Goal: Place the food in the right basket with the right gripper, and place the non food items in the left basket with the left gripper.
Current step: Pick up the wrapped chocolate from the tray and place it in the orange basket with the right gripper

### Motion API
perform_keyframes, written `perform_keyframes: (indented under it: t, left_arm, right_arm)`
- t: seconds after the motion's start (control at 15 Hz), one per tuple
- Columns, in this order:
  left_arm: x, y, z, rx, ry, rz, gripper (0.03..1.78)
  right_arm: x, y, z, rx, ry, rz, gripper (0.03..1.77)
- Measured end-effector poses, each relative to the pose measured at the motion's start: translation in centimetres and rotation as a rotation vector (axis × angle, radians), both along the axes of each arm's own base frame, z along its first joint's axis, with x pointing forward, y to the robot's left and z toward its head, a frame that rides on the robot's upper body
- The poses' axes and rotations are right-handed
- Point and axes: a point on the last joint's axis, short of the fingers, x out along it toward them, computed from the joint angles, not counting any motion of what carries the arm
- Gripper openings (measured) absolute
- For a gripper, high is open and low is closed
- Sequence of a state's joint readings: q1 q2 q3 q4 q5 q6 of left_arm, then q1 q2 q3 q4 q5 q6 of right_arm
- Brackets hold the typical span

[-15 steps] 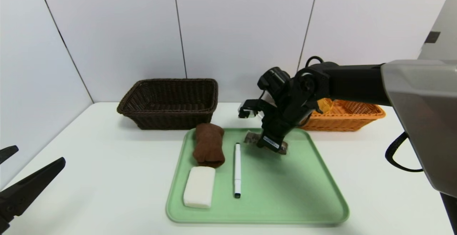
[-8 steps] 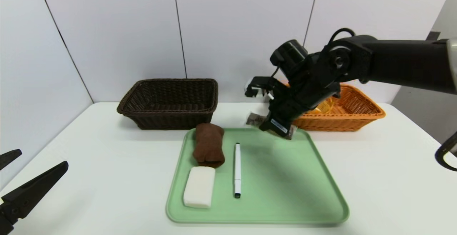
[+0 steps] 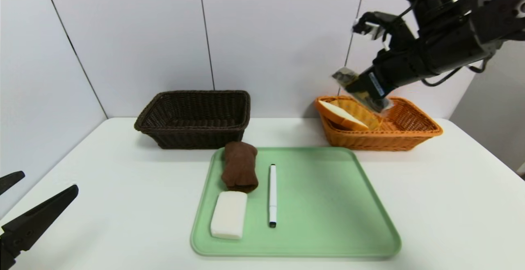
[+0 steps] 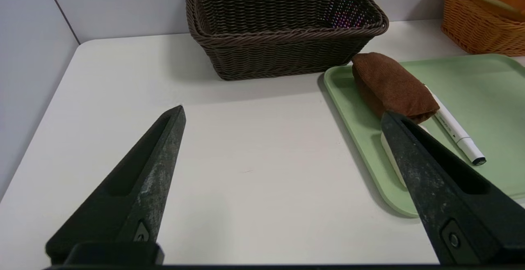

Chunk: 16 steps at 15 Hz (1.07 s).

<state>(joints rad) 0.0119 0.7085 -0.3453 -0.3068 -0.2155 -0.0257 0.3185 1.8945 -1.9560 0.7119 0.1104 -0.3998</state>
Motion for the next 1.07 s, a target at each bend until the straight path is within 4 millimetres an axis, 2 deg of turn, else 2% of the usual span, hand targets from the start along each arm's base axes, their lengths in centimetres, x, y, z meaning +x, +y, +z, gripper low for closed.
perform_keyframes:
  t: [0.2,0.47,0.73,0.87,1.07]
  left_arm:
    - [0.0,0.0,0.1,0.0,-0.001,-0.001,1.69]
    - [0.1,0.0,0.0,0.0,0.004,-0.001,1.69]
    - [0.3,0.0,0.0,0.0,0.009,0.0,1.69]
    - [0.3,0.0,0.1,0.0,0.008,0.0,1.69]
    - [0.3,0.0,0.2,0.0,0.002,0.0,1.69]
  right_arm:
    - [-0.2,-4.3,1.2,0.035,-0.02,-0.219,0.17]
    - [1.0,-8.1,-0.4,0.033,0.012,-0.356,0.17]
    - [4.6,-10.1,-2.7,0.035,-0.036,-0.415,0.17]
    - [6.8,-10.6,-3.7,0.036,-0.068,-0.426,0.17]
    - [9.6,-10.9,-6.1,0.034,-0.064,-0.432,0.17]
